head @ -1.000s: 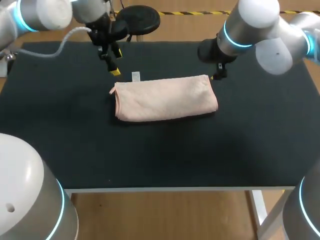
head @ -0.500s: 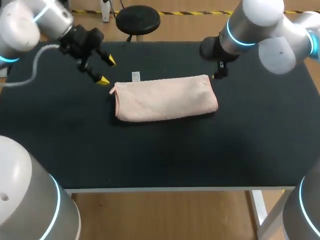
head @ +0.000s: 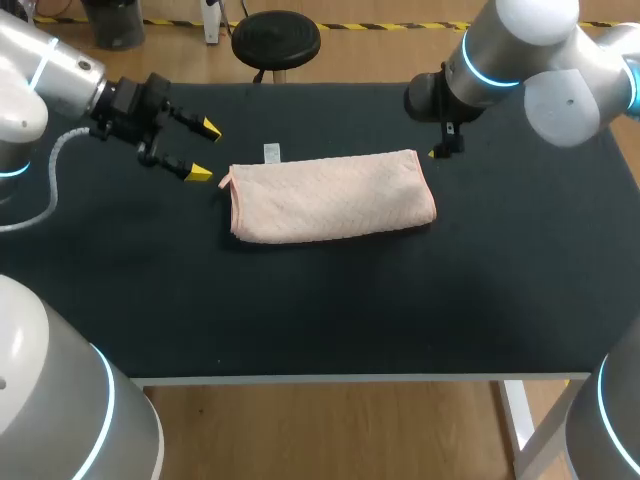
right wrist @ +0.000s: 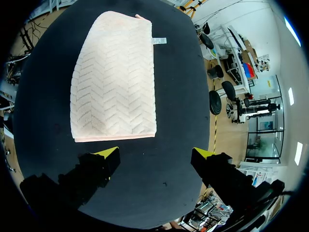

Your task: Fold the towel

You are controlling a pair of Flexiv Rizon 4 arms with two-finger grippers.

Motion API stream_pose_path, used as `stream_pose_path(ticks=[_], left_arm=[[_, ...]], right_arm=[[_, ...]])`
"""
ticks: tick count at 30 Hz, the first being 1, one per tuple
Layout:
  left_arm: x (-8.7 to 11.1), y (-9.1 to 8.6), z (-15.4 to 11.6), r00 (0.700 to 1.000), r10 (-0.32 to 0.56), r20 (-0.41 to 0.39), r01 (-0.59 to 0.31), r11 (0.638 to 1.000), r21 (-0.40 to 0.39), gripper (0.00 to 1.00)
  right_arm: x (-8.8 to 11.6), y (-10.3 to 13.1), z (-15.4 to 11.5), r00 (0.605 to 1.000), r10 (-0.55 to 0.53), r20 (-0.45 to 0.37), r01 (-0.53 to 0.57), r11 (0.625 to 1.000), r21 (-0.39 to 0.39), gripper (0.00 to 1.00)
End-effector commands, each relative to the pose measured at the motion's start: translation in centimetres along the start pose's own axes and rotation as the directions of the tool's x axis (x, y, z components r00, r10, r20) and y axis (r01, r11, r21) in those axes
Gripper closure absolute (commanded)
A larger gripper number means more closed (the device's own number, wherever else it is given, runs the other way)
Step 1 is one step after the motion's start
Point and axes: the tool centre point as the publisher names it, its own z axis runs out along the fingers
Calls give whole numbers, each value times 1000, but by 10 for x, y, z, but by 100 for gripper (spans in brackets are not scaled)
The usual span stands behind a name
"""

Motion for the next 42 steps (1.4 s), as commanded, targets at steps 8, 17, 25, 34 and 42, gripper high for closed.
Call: stream_pose_path(ticks=[8, 17, 25, 34, 42], left_arm=[[1, 0, 0, 1000, 0, 2, 0, 1000, -3, 0], [1, 0, 0, 1000, 0, 2, 0, 1000, -3, 0], [1, 0, 0, 1000, 0, 2, 0, 1000, -3, 0], [1, 0, 0, 1000, 0, 2, 0, 1000, -3, 0], [1, 0, 0, 1000, 0, 2, 0, 1000, -3, 0]], right_arm=[[0, -1, -1, 1000, -1, -1, 1, 1000, 0, 0], [-3, 10, -4, 718, 680, -150, -688, 662, -298, 0], [8, 27, -8, 538, 824, -176, -823, 468, -323, 0], [3, 7, -9, 300, 918, -260, -940, 238, -245, 0], [16, 4, -14, 179, 912, -370, -982, 145, -117, 0]])
